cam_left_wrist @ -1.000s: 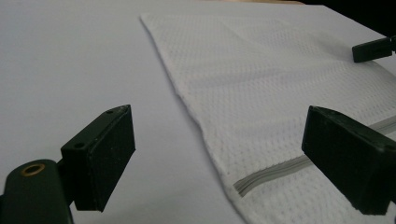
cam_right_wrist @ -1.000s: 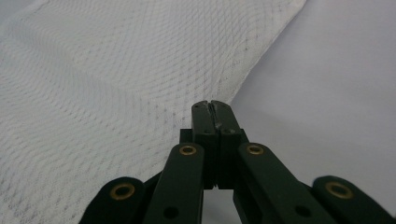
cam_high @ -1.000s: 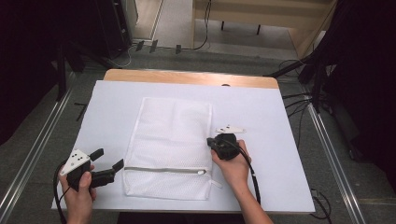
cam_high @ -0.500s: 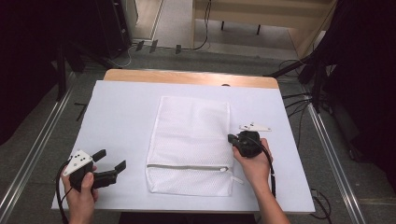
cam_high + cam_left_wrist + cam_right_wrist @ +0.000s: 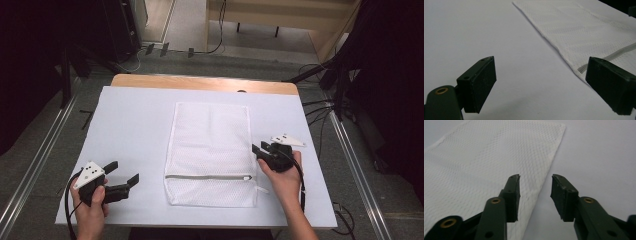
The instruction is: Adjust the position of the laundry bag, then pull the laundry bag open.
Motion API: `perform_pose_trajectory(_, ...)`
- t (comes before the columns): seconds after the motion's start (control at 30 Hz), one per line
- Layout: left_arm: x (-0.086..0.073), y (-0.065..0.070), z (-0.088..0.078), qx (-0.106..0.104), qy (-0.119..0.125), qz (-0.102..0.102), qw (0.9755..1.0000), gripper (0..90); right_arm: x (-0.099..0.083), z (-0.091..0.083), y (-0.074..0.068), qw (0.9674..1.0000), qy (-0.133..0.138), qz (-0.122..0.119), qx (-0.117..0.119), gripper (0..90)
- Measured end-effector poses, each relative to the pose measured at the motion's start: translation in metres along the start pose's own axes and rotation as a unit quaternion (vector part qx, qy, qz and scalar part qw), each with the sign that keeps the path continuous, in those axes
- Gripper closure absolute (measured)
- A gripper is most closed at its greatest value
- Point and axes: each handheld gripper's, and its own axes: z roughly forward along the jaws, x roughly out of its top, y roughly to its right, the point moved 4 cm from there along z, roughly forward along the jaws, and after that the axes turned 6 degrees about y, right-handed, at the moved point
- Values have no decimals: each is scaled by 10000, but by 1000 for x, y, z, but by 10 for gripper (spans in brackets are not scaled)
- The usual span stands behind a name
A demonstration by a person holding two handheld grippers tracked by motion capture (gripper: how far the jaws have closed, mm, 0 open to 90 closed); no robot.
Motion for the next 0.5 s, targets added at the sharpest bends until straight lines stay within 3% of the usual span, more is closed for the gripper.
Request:
perform_pose_trajectory(0.1, 0, 2, 1, -19, 2, 13, 10000, 100, -9, -10, 2, 10000, 54, -46, 50, 522)
perform_pose_trajectory(0.17, 0, 7, 3, -54, -40, 59, 10000, 100, -24, -28, 6, 9998, 188, -78, 63, 468)
perform_pose_trajectory(0.37, 2, 22, 10, -233, -42, 126, 9996, 140, -43, -57, 6, 9994, 210, 183, 213, 505)
perform_pose_trajectory(0.5, 3, 41, 18, -430, -88, 264, 9987, 138, -54, -73, -4, 9991, 241, 50, 343, 494)
